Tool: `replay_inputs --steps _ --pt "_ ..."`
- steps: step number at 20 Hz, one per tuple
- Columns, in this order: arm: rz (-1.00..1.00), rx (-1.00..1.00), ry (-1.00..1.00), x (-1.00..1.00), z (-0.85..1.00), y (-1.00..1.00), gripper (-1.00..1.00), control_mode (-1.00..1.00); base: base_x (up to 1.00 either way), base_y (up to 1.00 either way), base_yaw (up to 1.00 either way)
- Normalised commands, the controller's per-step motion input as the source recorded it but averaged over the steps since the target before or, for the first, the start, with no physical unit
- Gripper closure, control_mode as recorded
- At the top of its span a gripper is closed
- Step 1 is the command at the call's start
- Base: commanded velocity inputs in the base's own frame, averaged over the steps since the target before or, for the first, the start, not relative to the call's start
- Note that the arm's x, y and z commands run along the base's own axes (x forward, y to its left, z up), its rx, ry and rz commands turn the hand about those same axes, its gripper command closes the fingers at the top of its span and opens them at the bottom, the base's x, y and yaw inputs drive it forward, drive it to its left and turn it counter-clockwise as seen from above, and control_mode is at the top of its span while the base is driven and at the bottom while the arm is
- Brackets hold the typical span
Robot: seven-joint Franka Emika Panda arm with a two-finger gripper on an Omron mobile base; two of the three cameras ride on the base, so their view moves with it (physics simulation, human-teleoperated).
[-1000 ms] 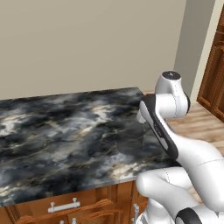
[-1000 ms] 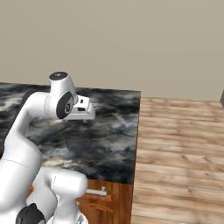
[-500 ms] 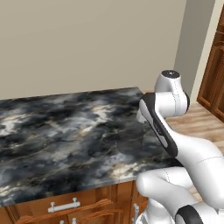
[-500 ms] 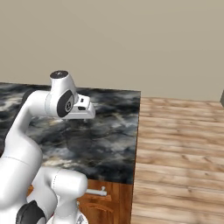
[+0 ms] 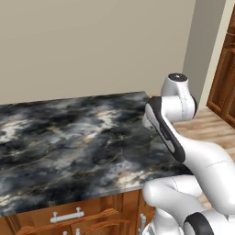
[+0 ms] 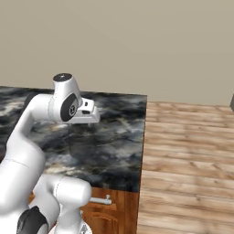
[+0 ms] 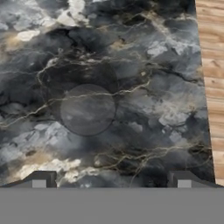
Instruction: Pick the jar and kettle and place them in the sink. Then turn on the water.
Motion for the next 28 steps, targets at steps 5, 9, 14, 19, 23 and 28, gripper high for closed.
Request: replay_inputs --steps 5,9,14,19,23,28 --pt "0.0 0.0 0.0 0.27 0.0 0.07 -1.0 -1.0 0.0 0.0 0.0" --pt "0.0 0.0 0.0 0.28 0.0 0.11 -1.0 -1.0 0.0 0.0 0.0" --pt "0.0 0.0 0.01 0.24 0.0 0.12 -1.0 -1.0 0.0 0.0 0.0" --pt "0.0 0.0 0.04 0.2 0.0 0.07 -1.0 -1.0 0.0 0.0 0.0" --pt "0.0 0.0 0.06 0.18 0.0 0.0 -1.0 -1.0 0.0 0.0 0.0" --pt "0.0 0.0 0.07 0.18 0.0 0.0 -1.0 -1.0 0.0 0.0 0.0"
